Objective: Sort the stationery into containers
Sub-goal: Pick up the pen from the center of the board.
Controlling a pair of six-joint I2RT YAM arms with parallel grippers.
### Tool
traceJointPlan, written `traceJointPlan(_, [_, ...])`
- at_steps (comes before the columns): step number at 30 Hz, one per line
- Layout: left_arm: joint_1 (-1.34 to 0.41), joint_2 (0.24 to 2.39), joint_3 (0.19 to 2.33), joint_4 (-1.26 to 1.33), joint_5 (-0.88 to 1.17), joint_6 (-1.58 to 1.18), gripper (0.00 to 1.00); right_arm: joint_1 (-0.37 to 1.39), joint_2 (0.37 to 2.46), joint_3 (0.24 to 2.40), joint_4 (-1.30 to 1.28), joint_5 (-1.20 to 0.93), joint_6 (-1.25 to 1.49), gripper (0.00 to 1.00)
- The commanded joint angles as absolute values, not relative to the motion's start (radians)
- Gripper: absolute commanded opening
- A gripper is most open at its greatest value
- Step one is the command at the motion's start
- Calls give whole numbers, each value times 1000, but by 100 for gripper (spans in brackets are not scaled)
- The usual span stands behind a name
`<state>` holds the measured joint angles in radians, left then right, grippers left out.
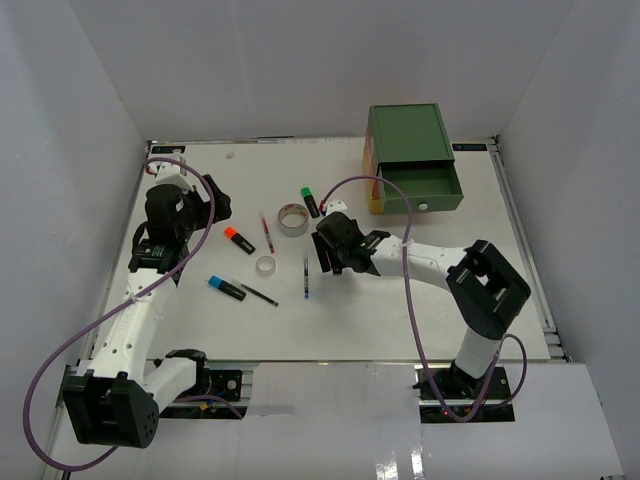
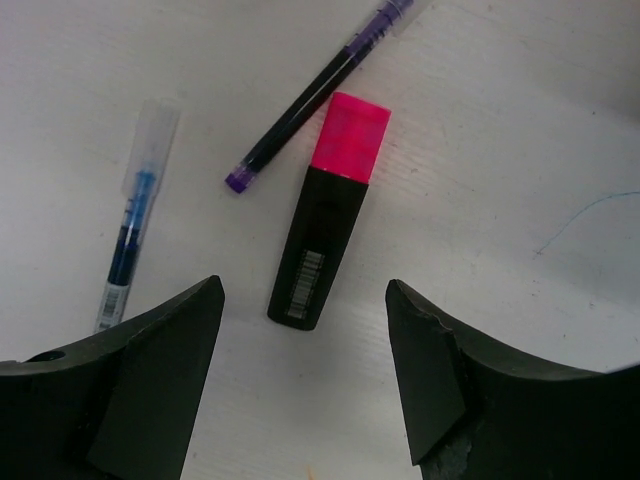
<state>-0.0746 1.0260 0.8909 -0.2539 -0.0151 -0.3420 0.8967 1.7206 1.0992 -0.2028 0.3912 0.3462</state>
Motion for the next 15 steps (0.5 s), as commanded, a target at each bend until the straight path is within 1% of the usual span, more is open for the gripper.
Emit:
traceJointPlan(1, [-71, 1009, 885, -244, -9, -350, 98, 870, 1769, 1154, -170, 405, 396, 72])
traceJointPlan(6, [-68, 1009, 884, -242, -9, -351, 98, 847, 1836, 1170, -155, 379, 405, 63])
traceJointPlan(14, [-66, 1015, 884, -244, -3, -353, 98, 835, 1881, 1170, -134, 376, 394, 53])
traceJointPlan(15, [-66, 1014, 884, -244, -2, -351, 98, 833, 1884, 1166, -130, 373, 391, 50])
